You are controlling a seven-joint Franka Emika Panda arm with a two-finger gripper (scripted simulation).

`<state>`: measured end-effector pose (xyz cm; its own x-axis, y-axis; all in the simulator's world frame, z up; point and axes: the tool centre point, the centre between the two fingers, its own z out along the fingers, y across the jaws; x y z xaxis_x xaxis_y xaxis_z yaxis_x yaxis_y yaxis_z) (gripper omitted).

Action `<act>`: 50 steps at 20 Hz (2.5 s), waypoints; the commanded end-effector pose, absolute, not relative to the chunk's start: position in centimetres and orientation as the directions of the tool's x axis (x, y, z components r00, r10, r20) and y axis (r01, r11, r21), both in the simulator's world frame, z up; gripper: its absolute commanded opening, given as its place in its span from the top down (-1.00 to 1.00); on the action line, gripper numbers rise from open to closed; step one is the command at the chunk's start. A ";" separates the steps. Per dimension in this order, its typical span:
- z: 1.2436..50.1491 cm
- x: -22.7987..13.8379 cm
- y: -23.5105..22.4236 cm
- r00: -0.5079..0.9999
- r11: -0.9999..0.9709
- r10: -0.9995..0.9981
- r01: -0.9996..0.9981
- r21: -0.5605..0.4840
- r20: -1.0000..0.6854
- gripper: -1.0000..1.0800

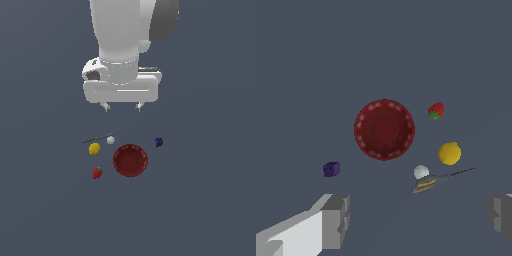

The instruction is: Pick up a designated object from a clutter of objects.

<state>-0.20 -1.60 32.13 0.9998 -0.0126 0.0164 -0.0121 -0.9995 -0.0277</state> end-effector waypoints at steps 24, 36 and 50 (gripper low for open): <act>21.0 6.3 -6.5 0.837 -0.835 -0.546 -0.547 -0.058 -0.030 -0.92; 11.9 8.9 -11.2 0.555 -0.554 -0.832 -0.832 -0.021 -0.026 -0.92; 7.3 9.5 -13.7 0.384 -0.384 -0.923 -0.923 0.000 0.000 -0.92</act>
